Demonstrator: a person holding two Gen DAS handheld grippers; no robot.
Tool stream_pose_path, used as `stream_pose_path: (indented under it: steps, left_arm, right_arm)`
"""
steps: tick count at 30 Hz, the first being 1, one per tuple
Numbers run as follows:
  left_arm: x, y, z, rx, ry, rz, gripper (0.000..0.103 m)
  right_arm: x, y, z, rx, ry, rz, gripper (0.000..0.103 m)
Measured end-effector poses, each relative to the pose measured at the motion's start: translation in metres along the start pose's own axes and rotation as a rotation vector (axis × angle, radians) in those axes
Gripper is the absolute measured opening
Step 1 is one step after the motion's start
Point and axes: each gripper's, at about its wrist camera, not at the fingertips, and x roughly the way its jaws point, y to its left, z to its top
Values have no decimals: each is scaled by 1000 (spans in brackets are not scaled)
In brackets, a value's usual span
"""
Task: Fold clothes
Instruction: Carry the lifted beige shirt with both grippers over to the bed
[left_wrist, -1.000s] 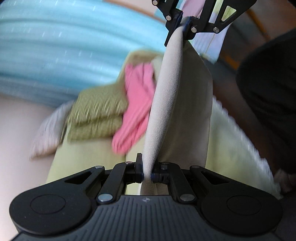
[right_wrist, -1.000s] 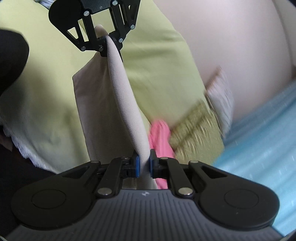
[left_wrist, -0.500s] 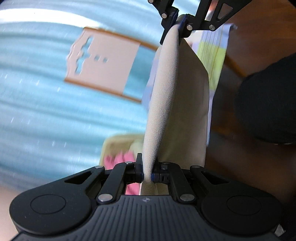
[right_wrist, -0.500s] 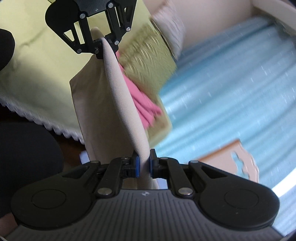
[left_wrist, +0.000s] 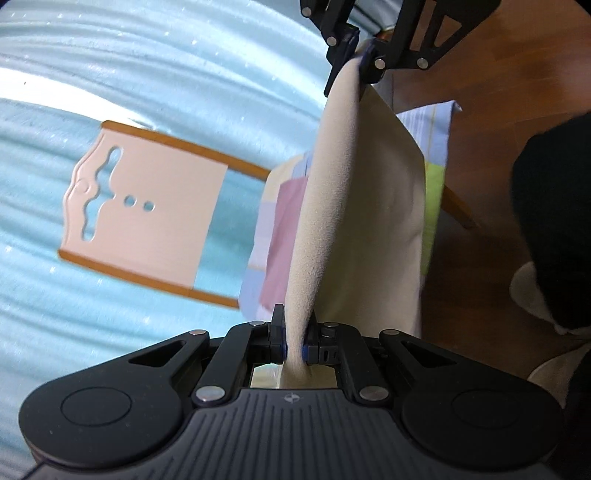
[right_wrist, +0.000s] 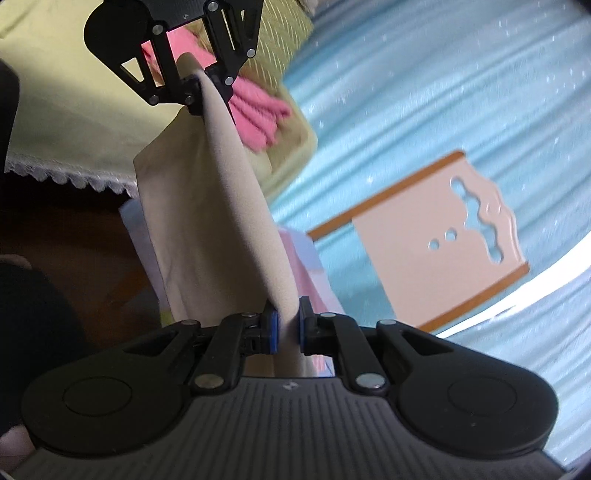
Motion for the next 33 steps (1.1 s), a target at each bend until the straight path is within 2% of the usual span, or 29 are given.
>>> stream_pose_path:
  steps: [3, 6, 9, 11, 12, 14, 17, 20, 25, 28, 30, 33]
  left_arm:
    - [33, 16, -2, 8, -41, -1, 9]
    - [68, 49, 3, 10, -83, 56, 9]
    - [100, 85, 12, -8, -119, 167, 8]
    - [123, 93, 15, -7, -120, 220, 7]
    - [136, 88, 14, -20, -114, 205, 7]
    - [165, 67, 9, -50, -94, 139, 7]
    - [201, 5, -10, -12, -43, 23, 8]
    - [213, -39, -27, -3, -13, -57, 13]
    - [208, -71, -43, -33, -22, -27, 12]
    - [201, -80, -47, -41, -26, -9, 10]
    - [196, -82, -50, -50, -28, -2, 9]
    - [186, -86, -57, -69, -26, -1, 8]
  right_arm:
    - [29, -22, -2, 11, 41, 1, 7]
    - [64, -59, -1, 6, 64, -44, 7]
    - [95, -101, 4, -20, 51, -181, 7]
    - [115, -121, 3, -22, 26, -273, 8]
    - [127, -125, -1, -20, 20, -297, 8]
    - [154, -119, -15, 29, 44, -279, 8]
    - [199, -75, -49, 60, 135, -152, 8]
    - [221, -38, -72, 72, 183, -42, 8]
    - [226, -20, -84, 61, 208, -9, 12]
    - [226, -18, -86, 53, 222, 3, 9]
    - [225, -22, -80, 6, 225, -24, 8]
    - [208, -34, -56, -12, 166, -109, 8]
